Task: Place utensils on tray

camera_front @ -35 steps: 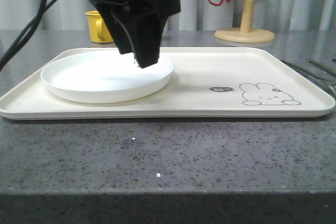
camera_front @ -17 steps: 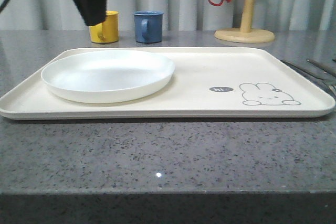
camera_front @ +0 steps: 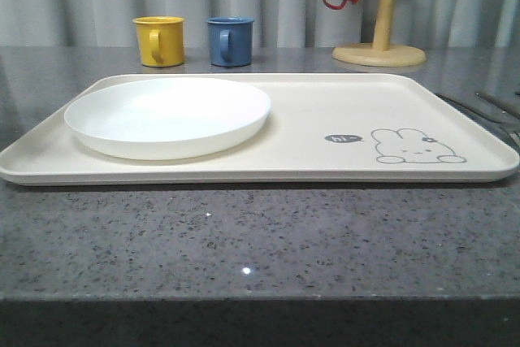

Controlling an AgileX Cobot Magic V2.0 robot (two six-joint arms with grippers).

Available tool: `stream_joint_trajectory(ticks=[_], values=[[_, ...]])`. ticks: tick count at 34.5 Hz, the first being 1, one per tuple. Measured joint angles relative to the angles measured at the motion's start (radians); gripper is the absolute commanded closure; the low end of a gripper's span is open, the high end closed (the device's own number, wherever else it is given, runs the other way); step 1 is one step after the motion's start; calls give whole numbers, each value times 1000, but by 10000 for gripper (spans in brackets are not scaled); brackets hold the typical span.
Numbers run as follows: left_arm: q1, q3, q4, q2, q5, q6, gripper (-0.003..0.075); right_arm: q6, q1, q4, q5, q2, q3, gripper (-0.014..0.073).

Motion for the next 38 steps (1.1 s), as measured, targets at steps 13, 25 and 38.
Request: stream_joint_trajectory(ticks=[13,25,38], values=[[0,557,-11,-549,-544,-2,738,0,0,0,0,0,0,-30],[0,828,-11,-1002,-728,-2,738,0,0,0,0,0,0,-30],[0,839,-11,-1052,-749,-2,738,0,0,0,0,0,0,-30]])
